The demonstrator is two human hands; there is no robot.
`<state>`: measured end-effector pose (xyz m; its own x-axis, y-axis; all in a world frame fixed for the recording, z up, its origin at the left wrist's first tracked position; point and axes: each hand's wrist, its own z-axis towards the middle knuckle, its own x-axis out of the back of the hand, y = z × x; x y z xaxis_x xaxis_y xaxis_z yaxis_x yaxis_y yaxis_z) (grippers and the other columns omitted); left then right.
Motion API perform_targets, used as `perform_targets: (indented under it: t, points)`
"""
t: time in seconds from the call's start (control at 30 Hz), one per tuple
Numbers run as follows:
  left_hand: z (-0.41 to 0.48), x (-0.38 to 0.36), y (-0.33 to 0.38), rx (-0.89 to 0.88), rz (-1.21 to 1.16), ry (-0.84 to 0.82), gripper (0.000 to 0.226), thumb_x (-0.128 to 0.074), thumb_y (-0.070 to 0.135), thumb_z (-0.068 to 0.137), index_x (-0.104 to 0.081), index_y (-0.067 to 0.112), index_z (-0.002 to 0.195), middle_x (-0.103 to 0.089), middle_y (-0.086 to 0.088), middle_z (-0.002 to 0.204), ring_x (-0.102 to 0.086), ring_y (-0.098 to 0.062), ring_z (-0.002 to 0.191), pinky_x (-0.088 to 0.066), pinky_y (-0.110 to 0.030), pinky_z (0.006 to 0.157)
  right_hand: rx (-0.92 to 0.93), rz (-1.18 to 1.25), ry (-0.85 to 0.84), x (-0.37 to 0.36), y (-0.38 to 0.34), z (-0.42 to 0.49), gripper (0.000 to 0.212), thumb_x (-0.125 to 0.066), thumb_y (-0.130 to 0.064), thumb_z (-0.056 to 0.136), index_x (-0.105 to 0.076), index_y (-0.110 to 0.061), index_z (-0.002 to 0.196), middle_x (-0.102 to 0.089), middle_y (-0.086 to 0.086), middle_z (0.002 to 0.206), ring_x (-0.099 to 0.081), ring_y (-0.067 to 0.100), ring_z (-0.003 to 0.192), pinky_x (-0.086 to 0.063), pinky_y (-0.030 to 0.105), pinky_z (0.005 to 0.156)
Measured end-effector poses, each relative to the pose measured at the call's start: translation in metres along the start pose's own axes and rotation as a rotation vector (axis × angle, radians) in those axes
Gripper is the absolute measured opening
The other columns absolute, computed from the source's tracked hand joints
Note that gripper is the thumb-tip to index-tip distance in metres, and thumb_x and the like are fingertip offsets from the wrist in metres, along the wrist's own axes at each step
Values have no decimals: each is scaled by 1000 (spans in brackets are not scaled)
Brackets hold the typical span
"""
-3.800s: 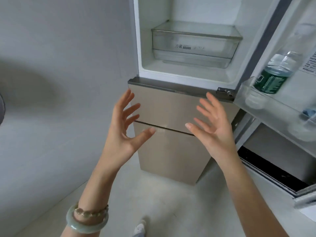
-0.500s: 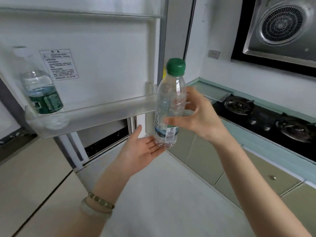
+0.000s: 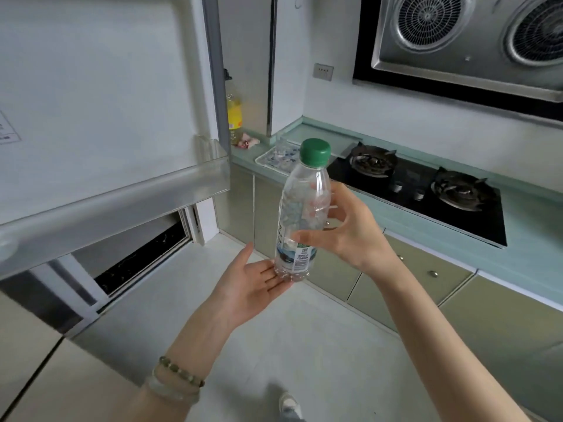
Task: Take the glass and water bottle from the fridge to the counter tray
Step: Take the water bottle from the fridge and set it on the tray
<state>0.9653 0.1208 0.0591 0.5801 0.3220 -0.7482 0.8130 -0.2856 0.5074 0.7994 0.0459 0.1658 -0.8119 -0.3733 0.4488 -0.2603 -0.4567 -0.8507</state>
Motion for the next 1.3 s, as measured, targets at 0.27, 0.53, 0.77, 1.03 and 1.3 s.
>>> perform_targets:
  t: [0.27,0.53,0.77,1.03,1.3]
  points:
    - [69,-23,20,26,38,4,73,-40,51,98,-40,-12,137,-60,-28,129,-54,-38,126,-46,-44,99,-56,15,53,26,40,49,74,-89,-35,56,-53,-28,120,-65,-10,108,-62,14,101,-54,45,85]
    - [186,-64,50,28,52,-25,71,-39,52,97,-47,-10,131,-60,-28,128,-54,-39,126,-46,-43,99,-48,23,80,76,95,141,74,-90,-31,58,-53,-24,122,-64,-14,109,-62,12,102,-55,43,86]
    - [274,-96,73,3,20,-6,71,-36,53,99,-50,-10,128,-61,-28,127,-54,-38,126,-47,-43,97,-18,19,49,115,142,217,73,-90,-28,59,-53,-23,122,-63,-16,109,-59,-1,98,-47,9,77]
    - [358,-111,97,31,7,39,70,-38,52,99,-50,-10,128,-62,-27,126,-56,-36,124,-43,-45,105,-48,33,48,136,191,283,75,-90,-26,60,-52,-22,125,-63,-14,113,-58,-3,98,-46,10,80]
    - [453,-114,134,89,0,24,71,-43,52,97,-49,-11,130,-59,-28,130,-53,-38,128,-36,-47,112,-97,-6,65,141,244,364,76,-89,-31,59,-51,-24,125,-61,-15,114,-58,0,103,-50,24,88]
